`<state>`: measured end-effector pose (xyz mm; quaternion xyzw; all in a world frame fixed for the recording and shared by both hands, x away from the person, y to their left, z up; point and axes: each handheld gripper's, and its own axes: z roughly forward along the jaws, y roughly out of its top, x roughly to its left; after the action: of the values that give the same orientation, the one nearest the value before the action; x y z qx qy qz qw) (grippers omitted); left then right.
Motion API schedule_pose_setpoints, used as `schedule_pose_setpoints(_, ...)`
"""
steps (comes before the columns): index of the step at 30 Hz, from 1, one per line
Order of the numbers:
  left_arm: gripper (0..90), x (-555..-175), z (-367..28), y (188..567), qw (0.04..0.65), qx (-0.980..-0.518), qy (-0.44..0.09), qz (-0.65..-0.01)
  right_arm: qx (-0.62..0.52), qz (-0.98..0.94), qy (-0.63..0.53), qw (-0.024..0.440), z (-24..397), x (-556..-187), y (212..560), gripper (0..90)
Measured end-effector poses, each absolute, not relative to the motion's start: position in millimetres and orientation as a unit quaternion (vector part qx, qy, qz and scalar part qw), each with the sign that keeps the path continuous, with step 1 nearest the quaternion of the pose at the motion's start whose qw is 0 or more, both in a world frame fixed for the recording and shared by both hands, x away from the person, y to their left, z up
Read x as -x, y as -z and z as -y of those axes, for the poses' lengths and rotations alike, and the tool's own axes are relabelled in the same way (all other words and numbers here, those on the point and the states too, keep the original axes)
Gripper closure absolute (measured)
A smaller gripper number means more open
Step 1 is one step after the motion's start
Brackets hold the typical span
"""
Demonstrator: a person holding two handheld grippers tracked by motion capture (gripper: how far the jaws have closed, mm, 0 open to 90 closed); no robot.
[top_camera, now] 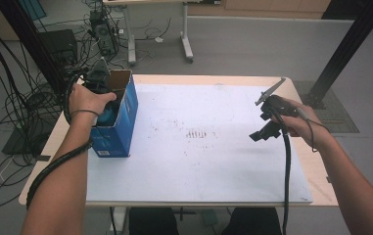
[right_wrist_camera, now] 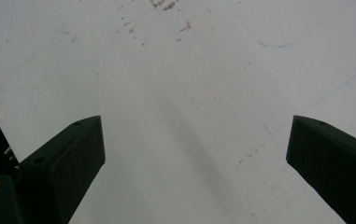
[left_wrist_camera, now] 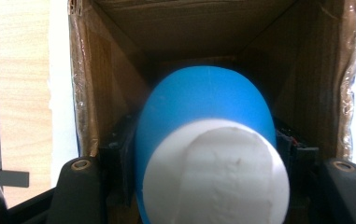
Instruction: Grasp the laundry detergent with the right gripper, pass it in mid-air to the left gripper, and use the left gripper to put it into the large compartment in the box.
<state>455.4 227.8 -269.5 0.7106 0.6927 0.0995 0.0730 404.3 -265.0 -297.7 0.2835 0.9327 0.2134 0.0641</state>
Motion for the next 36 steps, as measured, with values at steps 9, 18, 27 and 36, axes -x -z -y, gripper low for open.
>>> schedule_pose_setpoints(9,37.5,-455.6,-226.9,269.7,0.072,-0.710,-0.100,-0.693,-0.283,-0.932,-0.216,0.065,266.3,-404.1,298.0,4.0)
schedule_pose_setpoints(18,37.5,-455.1,-226.4,269.4,0.070,-0.711,-0.099,-0.692,-0.285,-0.931,-0.218,0.065,268.2,-403.8,297.6,4.0)
schedule_pose_setpoints(27,37.5,-455.3,-226.7,269.4,0.070,-0.710,-0.099,-0.693,-0.283,-0.931,-0.220,0.065,267.7,-404.0,297.2,4.0)
schedule_pose_setpoints(36,37.5,-455.1,-226.6,269.5,0.071,-0.710,-0.100,-0.694,-0.285,-0.931,-0.221,0.064,268.4,-403.5,297.8,4.0)
